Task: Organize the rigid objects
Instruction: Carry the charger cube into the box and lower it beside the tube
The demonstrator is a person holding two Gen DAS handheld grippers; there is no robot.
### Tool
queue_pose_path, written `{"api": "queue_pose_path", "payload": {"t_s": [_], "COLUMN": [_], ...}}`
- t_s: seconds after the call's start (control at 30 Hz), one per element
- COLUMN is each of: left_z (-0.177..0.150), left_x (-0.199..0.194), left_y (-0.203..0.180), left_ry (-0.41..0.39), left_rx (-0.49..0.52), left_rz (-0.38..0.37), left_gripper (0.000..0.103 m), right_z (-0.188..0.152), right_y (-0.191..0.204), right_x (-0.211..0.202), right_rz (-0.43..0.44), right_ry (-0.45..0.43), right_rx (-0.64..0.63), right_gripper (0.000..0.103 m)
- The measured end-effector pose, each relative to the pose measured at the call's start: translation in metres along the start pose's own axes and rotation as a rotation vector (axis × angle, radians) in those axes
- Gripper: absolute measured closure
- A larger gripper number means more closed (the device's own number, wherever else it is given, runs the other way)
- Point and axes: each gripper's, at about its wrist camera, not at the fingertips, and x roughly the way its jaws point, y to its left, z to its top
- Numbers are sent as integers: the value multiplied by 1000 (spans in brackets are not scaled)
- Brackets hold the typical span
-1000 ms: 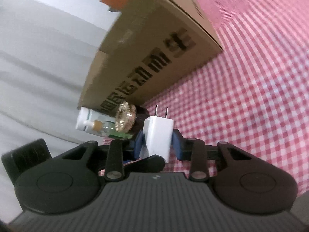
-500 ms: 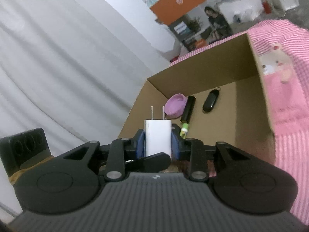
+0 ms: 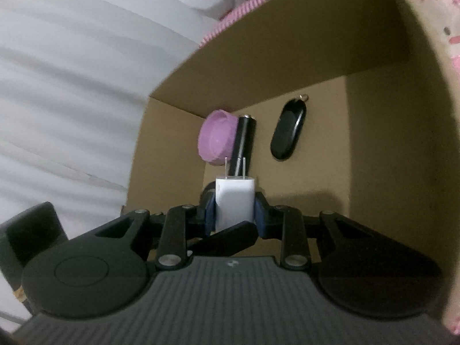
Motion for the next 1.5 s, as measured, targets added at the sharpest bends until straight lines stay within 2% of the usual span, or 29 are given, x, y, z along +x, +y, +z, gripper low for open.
{"api": "queue_pose_path", "payload": {"t_s": [0.13, 0.23, 0.3, 0.37, 0.43, 0.63, 0.8, 0.97, 1.2, 1.4, 1.5], "left_z": [0, 1, 1, 1, -1, -3, -9, -31, -76, -115, -131], "left_x": [2, 0, -1, -4, -6, -15, -31, -61, -109, -130, -131], "left_y": [6, 7, 6, 5, 1, -5, -11, -18, -21, -6, 5], "left_ry": [20, 12, 5, -2, -12, -37, -77, -132, -216, -239, -230], "left_rx": [-23, -29, -21, -14, -7, 5, 27, 85, 177, 203, 181], "left_rz": [-9, -19, -22, -25, -24, -27, -21, -16, -17, -3, -3], "left_gripper": [49, 45, 43, 42, 40, 39, 36, 31, 22, 20, 20], "right_z": [8, 8, 10, 12, 13, 6, 5, 5, 9, 11, 13], "right_y": [0, 0, -1, 0, 0, 5, 15, 25, 36, 43, 46], "right_x": [11, 16, 18, 17, 18, 0, -12, -13, 17, 35, 38], "right_rz": [-27, -78, -80, -98, -108, -134, -115, -127, -211, -306, -299], "right_ry": [36, 66, 75, 72, 62, 19, -27, -27, 42, 95, 101], "right_rx": [12, 6, 18, 17, 21, -8, -39, -75, -121, -159, -156], "right_gripper": [76, 72, 73, 70, 62, 58, 58, 58, 59, 70, 74]}}
